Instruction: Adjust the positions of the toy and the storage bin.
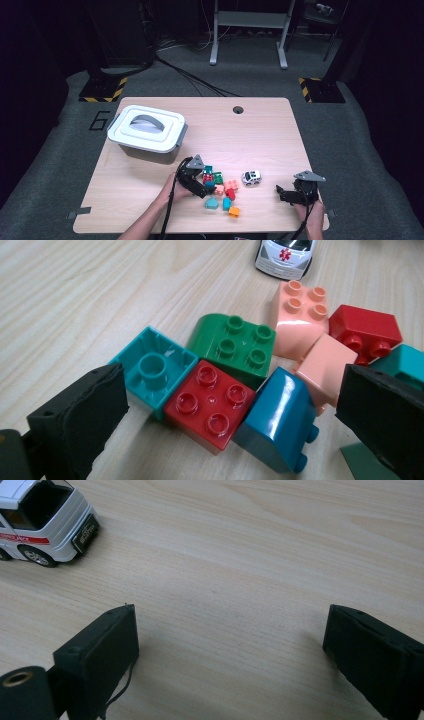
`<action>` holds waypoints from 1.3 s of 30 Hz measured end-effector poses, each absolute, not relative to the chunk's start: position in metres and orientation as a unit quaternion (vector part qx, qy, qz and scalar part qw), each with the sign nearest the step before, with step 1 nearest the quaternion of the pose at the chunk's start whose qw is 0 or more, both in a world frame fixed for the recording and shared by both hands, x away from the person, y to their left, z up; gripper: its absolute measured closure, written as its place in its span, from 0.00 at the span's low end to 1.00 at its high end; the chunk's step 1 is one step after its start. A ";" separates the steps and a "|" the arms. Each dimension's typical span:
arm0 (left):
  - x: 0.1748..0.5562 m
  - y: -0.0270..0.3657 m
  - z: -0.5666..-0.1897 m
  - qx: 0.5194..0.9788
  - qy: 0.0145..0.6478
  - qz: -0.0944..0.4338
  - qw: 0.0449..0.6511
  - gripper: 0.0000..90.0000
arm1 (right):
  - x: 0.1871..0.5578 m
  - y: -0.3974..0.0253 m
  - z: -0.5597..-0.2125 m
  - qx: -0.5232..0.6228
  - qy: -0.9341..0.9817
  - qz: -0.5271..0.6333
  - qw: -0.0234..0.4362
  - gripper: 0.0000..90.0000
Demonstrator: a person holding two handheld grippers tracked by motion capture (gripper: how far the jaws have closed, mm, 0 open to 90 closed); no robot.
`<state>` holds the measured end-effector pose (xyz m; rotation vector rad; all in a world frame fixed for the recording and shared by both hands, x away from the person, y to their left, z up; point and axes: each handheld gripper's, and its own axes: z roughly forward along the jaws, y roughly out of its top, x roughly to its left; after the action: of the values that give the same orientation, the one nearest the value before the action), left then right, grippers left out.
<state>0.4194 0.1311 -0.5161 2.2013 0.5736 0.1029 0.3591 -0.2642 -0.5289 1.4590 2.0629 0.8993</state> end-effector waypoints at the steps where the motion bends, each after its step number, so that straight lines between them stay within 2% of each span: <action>1: 0.420 0.130 -0.516 0.878 0.228 0.035 0.420 0.00 | 0.359 -0.264 -0.529 0.530 0.749 0.326 0.228 0.08; 11: 0.415 0.099 -0.518 0.882 0.211 0.024 0.422 0.08 | 0.359 -0.264 -0.529 0.528 0.750 0.327 0.228 0.08; 17: 0.413 0.083 -0.517 0.891 0.193 0.028 0.411 0.09 | 0.359 -0.264 -0.529 0.528 0.750 0.327 0.228 0.08; 25: 0.407 0.118 -0.502 0.873 0.219 0.043 0.434 0.08 | 0.359 -0.264 -0.529 0.527 0.750 0.328 0.229 0.08; 29: 0.401 0.139 -0.504 0.871 0.231 0.046 0.432 0.11 | 0.359 -0.264 -0.529 0.527 0.750 0.328 0.229 0.08; 32: 0.401 0.144 -0.510 0.872 0.240 0.044 0.424 0.17 | 0.359 -0.264 -0.529 0.527 0.750 0.327 0.229 0.08; 37: 0.403 0.139 -0.517 0.867 0.248 0.036 0.430 0.39 | 0.359 -0.264 -0.529 0.527 0.750 0.327 0.229 0.08; 39: 0.403 0.134 -0.519 0.869 0.243 0.031 0.431 0.44 | 0.359 -0.264 -0.529 0.527 0.750 0.327 0.229 0.08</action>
<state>0.4034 0.1338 -0.5192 2.1666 0.6058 0.0779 0.3590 -0.2641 -0.5288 1.4521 2.0648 0.8994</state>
